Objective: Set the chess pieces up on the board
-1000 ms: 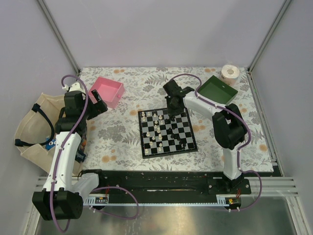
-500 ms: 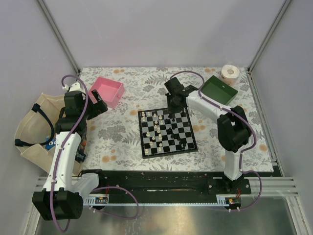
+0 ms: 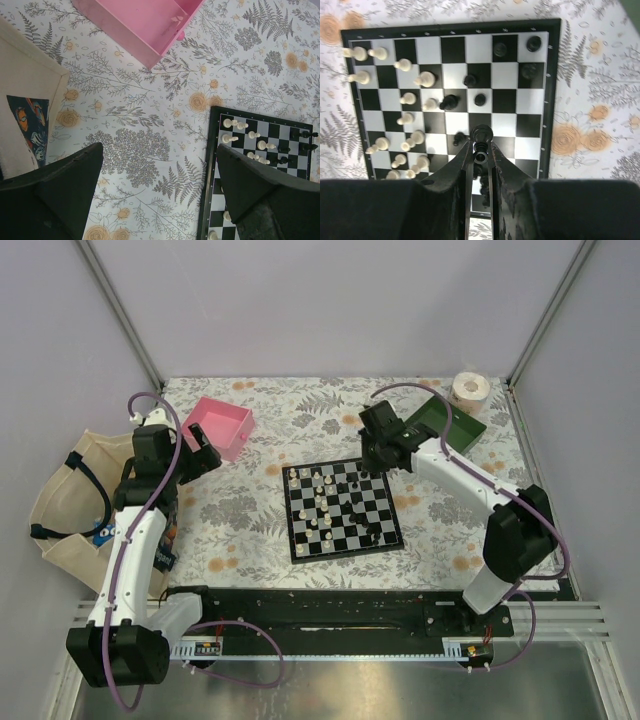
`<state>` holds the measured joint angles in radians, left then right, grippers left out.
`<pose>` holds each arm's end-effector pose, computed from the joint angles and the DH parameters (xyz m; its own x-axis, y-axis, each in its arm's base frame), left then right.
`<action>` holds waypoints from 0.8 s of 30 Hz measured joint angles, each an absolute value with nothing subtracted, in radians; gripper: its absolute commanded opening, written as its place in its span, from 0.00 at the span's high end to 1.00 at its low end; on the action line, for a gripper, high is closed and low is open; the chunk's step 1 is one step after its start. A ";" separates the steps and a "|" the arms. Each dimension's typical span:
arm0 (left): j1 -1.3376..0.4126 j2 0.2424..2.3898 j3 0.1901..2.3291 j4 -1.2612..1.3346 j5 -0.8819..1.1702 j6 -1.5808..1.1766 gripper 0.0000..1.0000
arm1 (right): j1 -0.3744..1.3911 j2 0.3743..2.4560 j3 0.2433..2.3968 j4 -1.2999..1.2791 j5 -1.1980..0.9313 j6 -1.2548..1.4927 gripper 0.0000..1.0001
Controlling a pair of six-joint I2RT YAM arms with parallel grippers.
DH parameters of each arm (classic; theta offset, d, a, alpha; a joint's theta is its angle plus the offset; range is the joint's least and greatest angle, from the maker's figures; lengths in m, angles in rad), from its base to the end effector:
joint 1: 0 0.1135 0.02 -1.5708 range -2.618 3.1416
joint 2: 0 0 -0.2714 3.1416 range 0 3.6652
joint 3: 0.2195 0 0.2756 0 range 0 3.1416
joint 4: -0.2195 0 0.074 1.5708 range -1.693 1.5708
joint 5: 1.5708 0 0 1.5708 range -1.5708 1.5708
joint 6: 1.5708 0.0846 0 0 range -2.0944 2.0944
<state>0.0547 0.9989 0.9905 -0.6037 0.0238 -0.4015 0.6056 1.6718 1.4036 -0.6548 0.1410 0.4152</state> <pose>0.2721 0.0129 0.3083 -0.5143 -0.4194 -0.7480 -0.2566 0.9075 -0.3324 0.3503 0.2281 0.2443 -0.7991 -0.0675 -0.5974 -0.1875 0.9721 0.1409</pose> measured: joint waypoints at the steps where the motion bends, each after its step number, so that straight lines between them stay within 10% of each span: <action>1: 0.054 1.000 0.991 -0.604 0.025 -0.402 0.01 | 0.599 1.661 1.386 -0.655 0.141 0.415 0.85; 24: 0.055 1.000 0.991 -0.604 0.035 -0.402 0.01 | 0.474 1.678 1.246 -0.645 0.119 0.414 0.85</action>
